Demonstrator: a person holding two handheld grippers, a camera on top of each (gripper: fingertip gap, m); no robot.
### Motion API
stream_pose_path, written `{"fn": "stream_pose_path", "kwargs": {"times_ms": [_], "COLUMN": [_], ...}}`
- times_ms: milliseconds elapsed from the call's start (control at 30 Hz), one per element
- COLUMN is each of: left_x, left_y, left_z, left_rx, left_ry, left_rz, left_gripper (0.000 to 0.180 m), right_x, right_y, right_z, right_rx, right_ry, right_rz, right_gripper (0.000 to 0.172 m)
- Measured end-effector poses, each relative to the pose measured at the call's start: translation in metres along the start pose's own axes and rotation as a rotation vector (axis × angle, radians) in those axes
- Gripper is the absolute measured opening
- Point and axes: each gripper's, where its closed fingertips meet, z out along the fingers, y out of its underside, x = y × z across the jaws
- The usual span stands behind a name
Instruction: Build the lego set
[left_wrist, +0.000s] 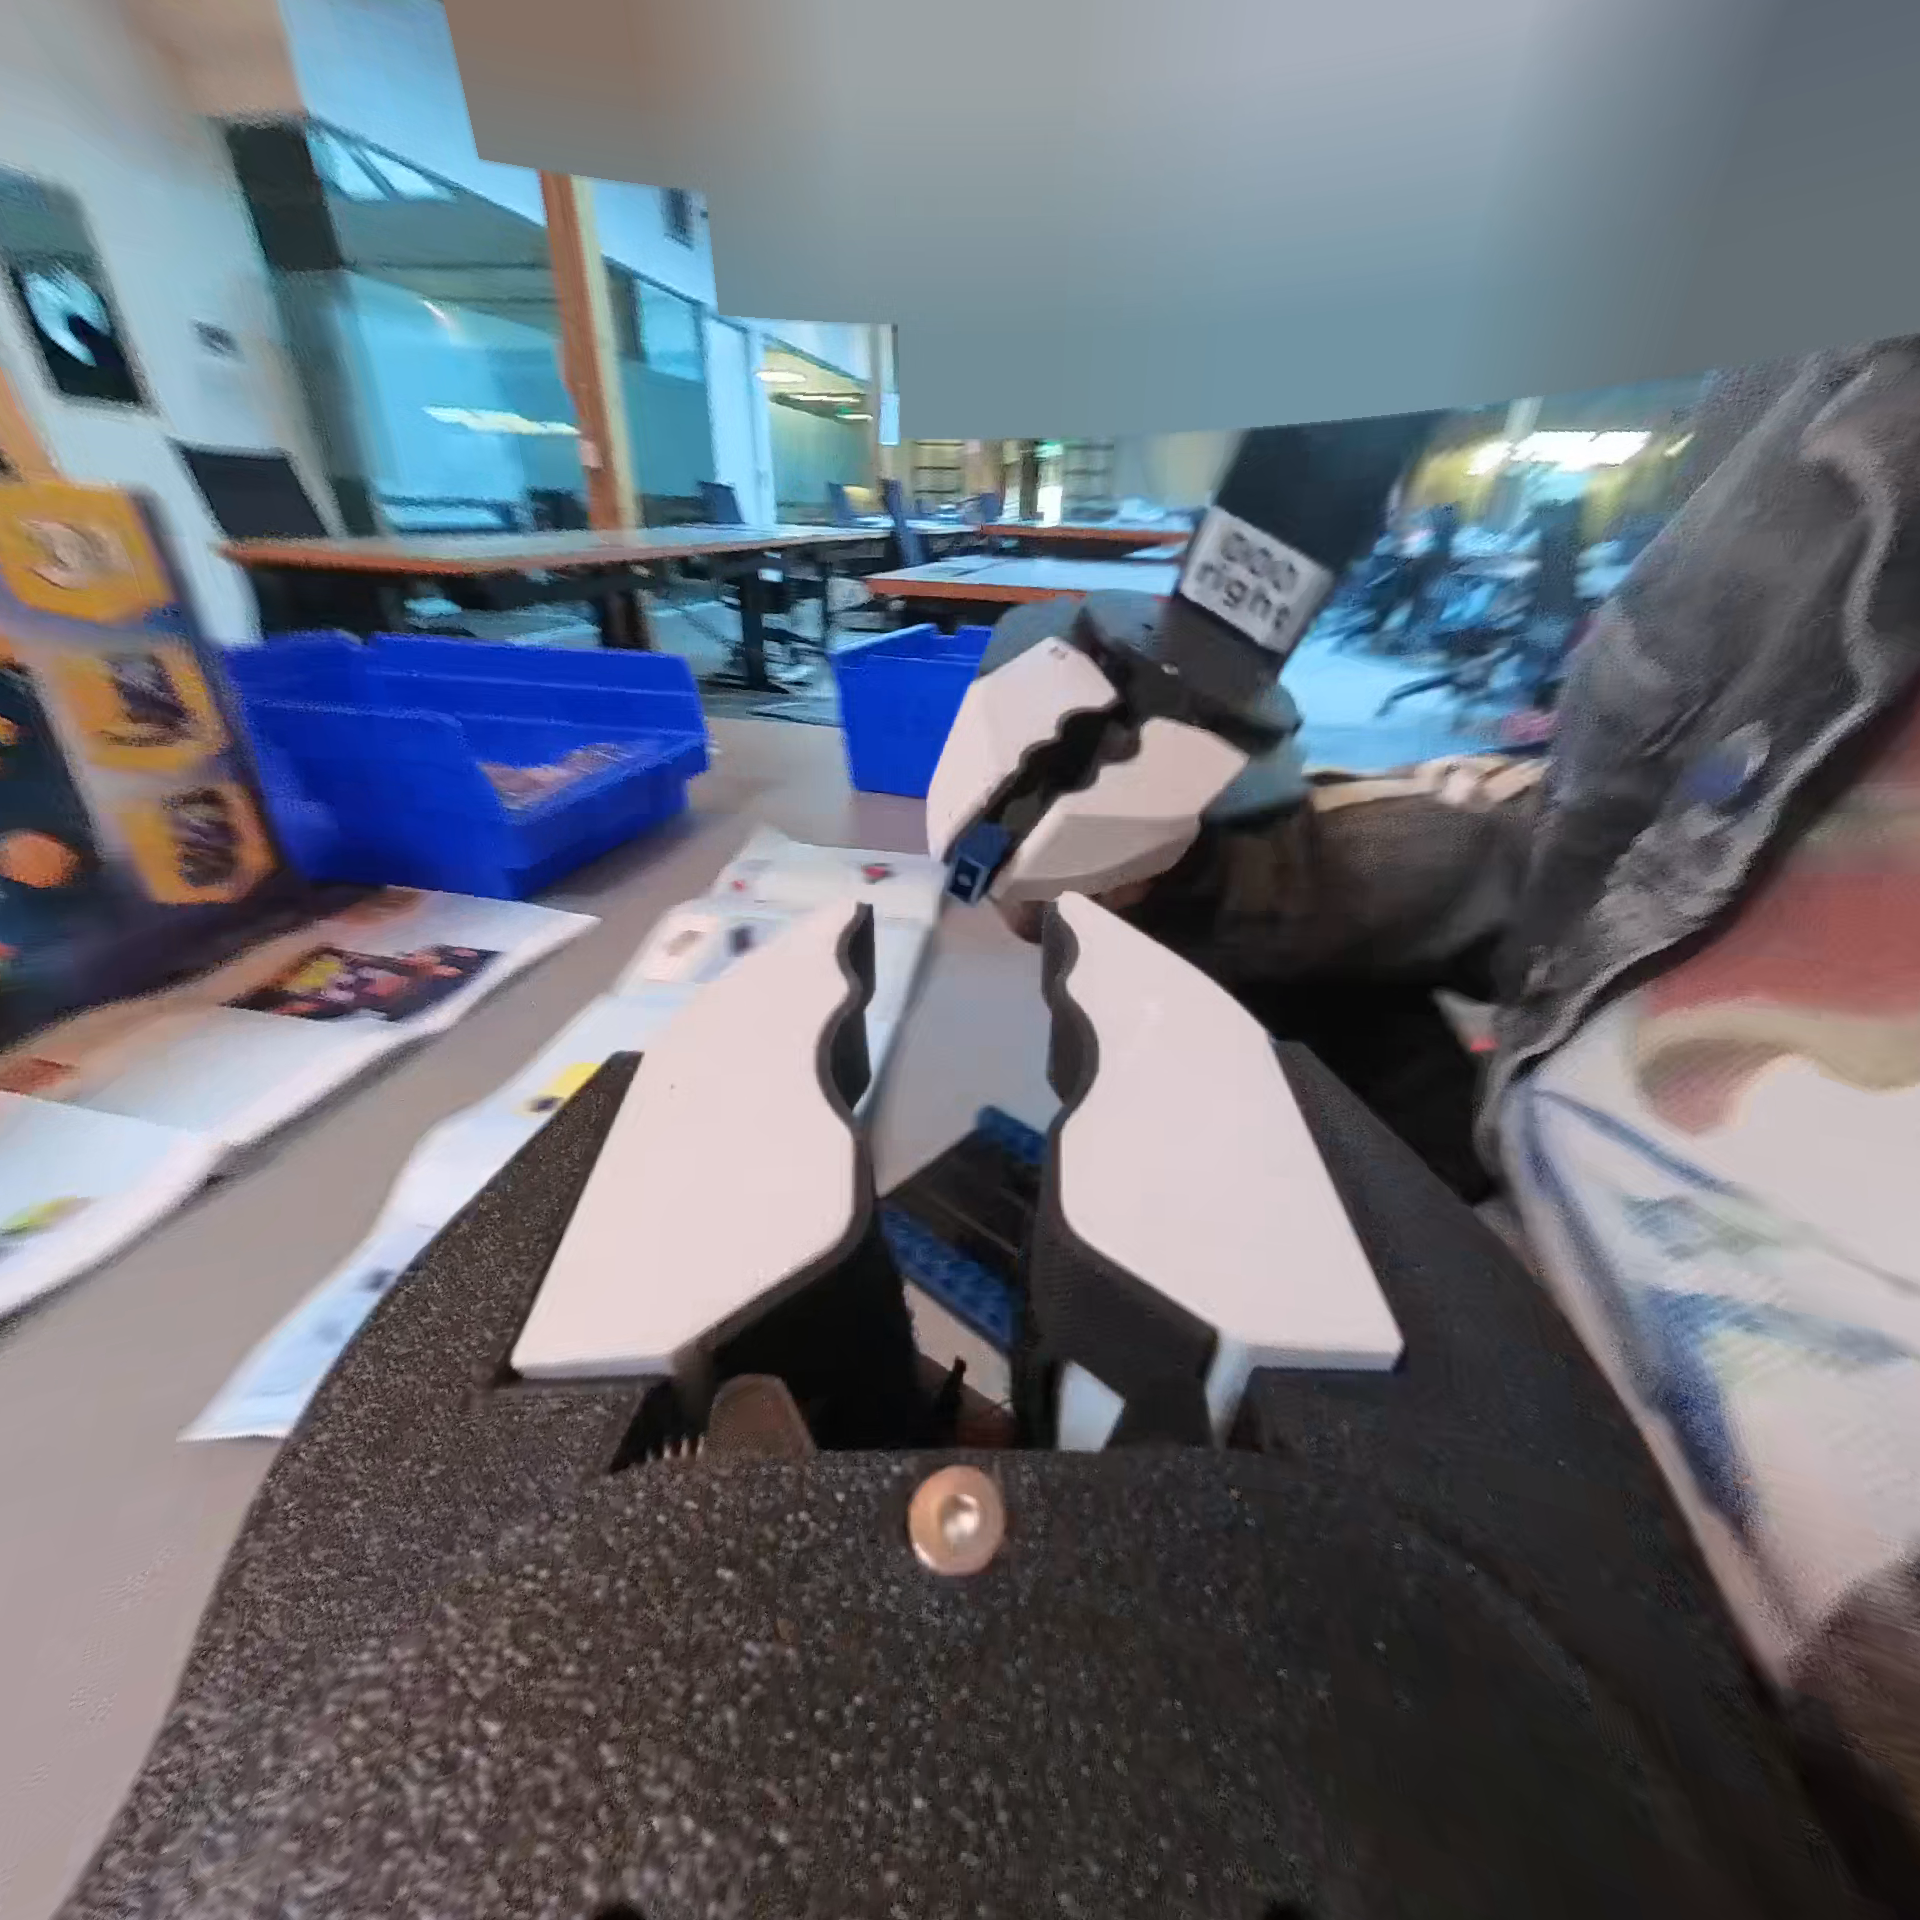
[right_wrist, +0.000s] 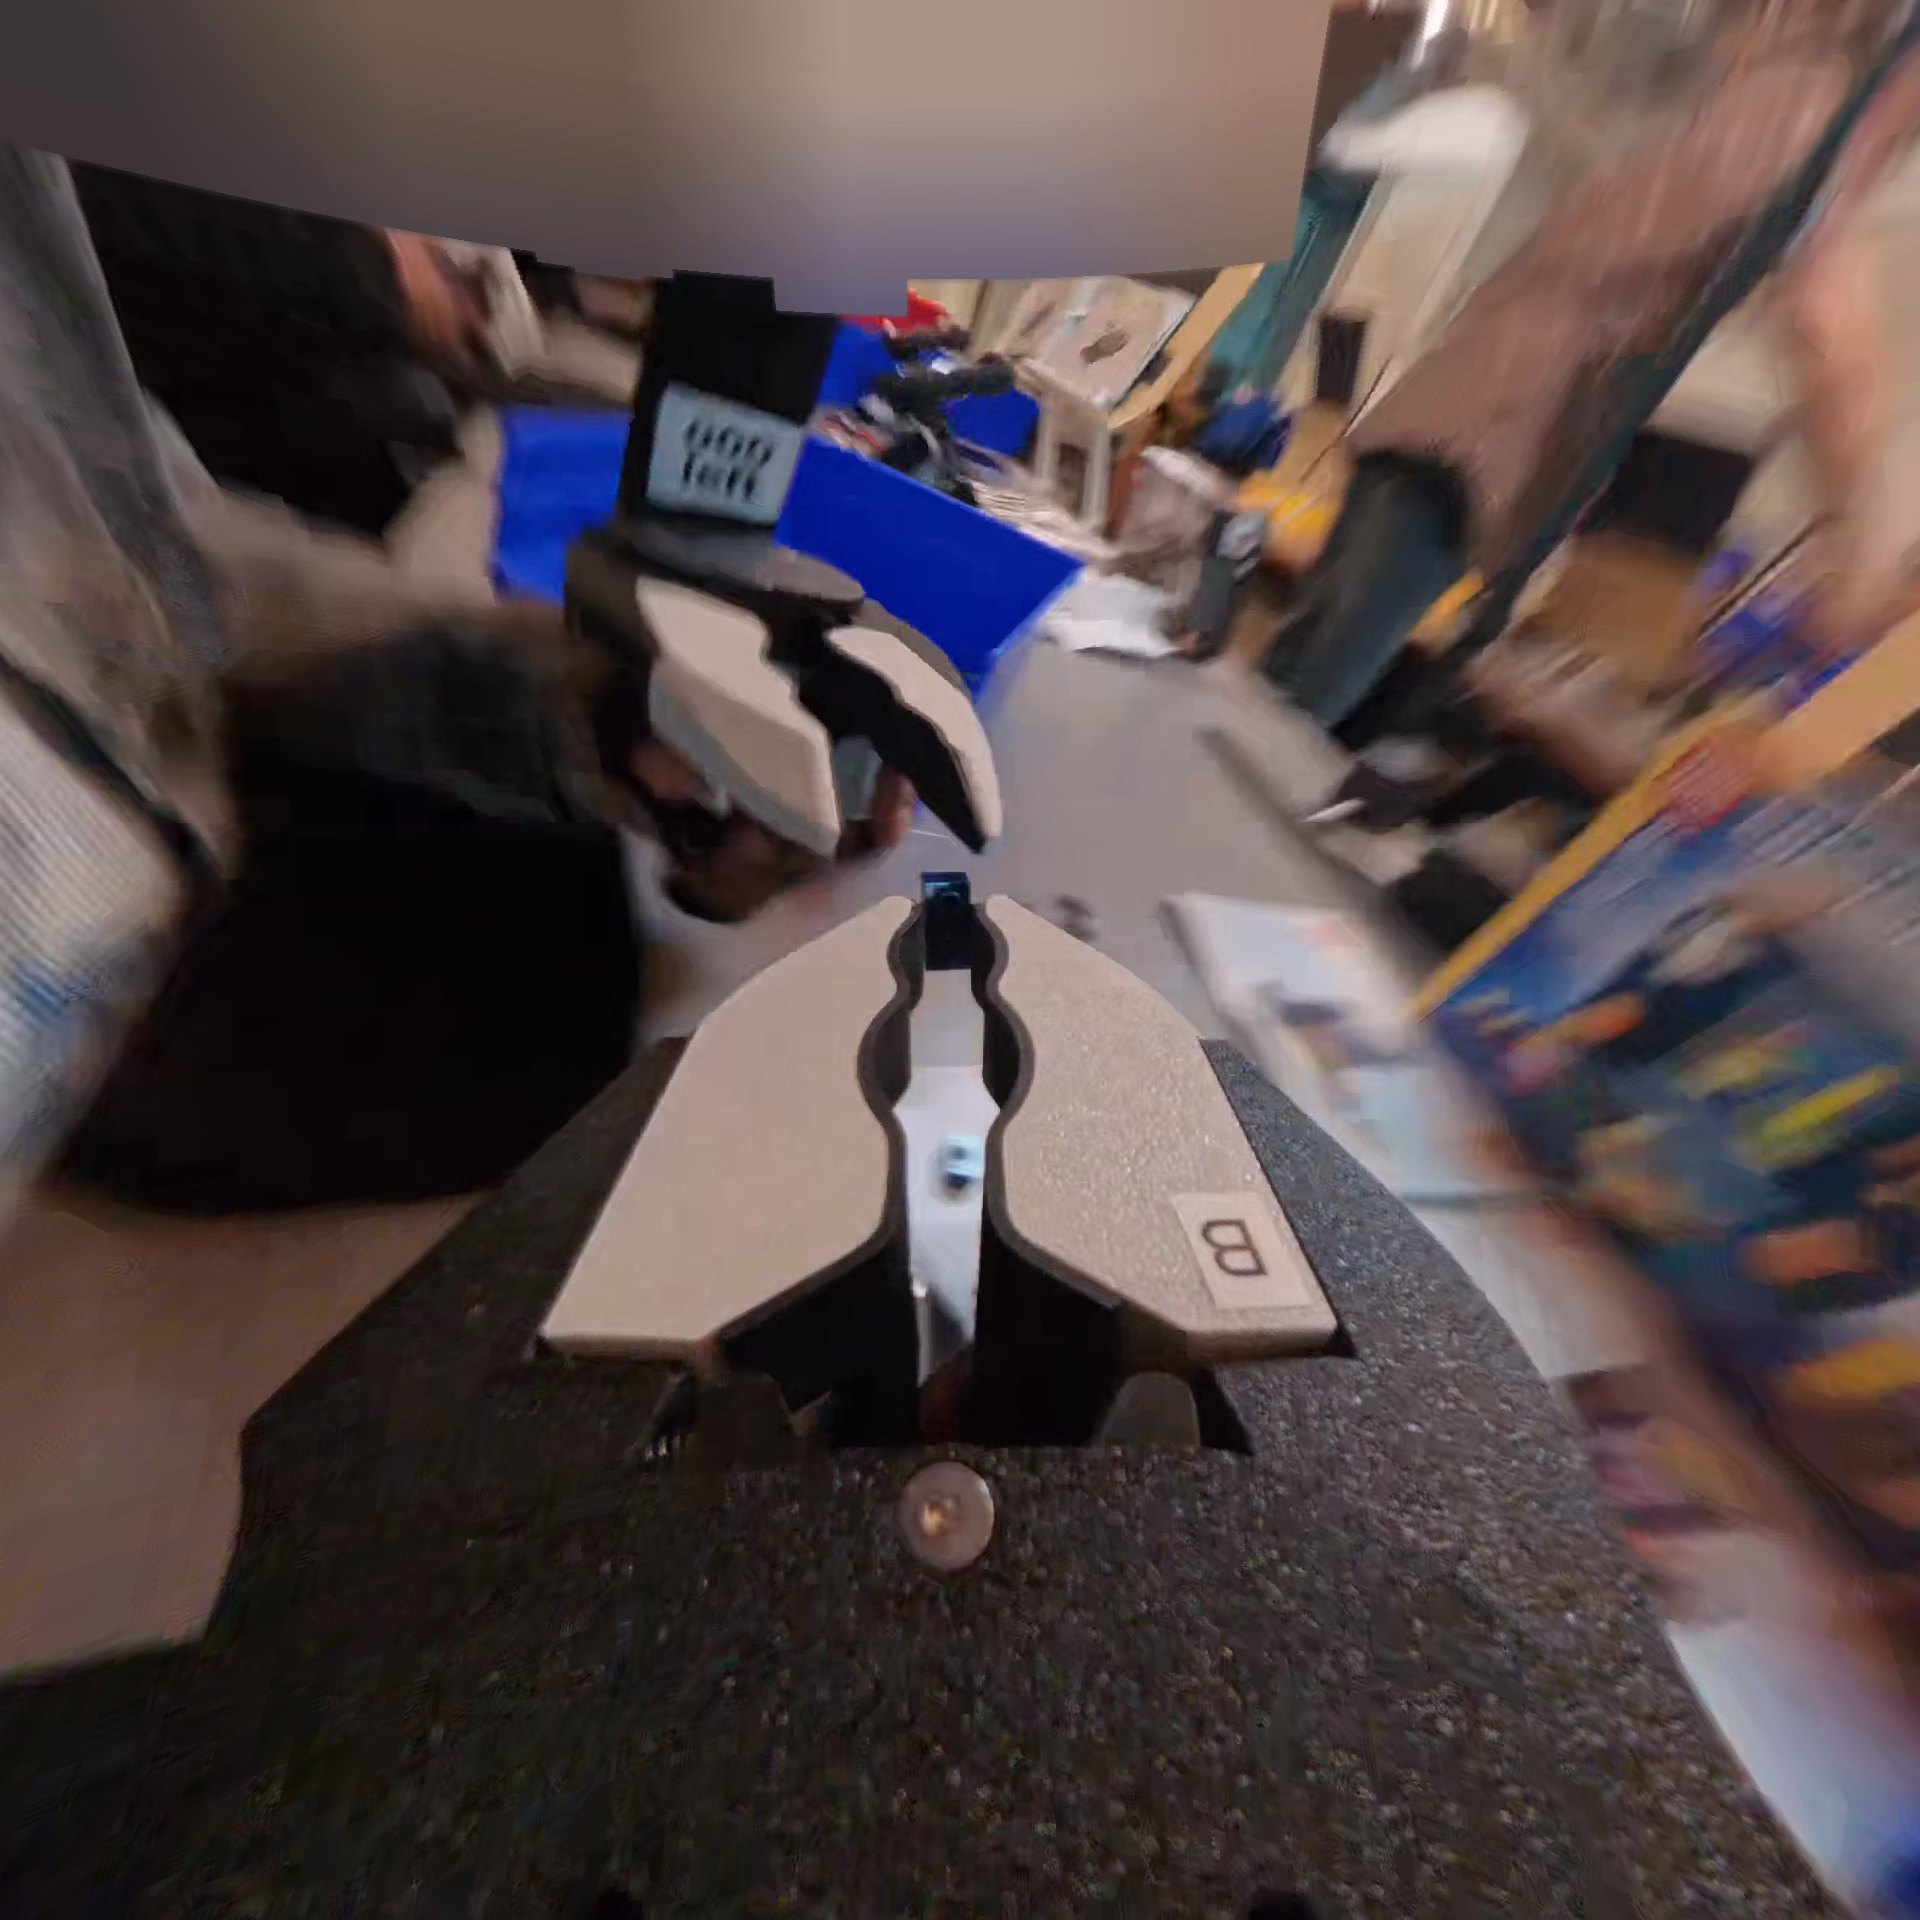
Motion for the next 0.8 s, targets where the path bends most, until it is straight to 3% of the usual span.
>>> {"fn": "stream_pose_path", "kwargs": {"times_ms": [100,200,267,667,800], "left_x": [0.009,0.014,0.018,0.030,0.028], "left_y": [0.000,-0.004,-0.008,-0.010,-0.013], "left_z": [0.002,0.003,0.001,0.002,-0.001], "left_rx": [0.019,0.071,0.103,0.117,0.144], "left_ry": [0.157,0.303,0.381,0.448,0.455], "left_rz": [-0.279,-0.573,-0.667,-0.642,-0.651], "left_gripper": [0.040,0.039,0.036,0.016,0.016], "right_x": [-0.009,-0.018,-0.018,-0.023,-0.014], "right_y": [-0.002,-0.016,-0.022,-0.028,-0.028], "right_z": [0.000,0.002,0.001,0.004,0.001], "right_rx": [-0.068,0.018,0.052,0.107,0.127], "right_ry": [0.063,0.068,0.080,0.073,0.104], "right_rz": [-0.459,-0.535,-0.539,-0.496,-0.418], "right_gripper": [0.008,0.008,0.008,0.008,0.029]}}
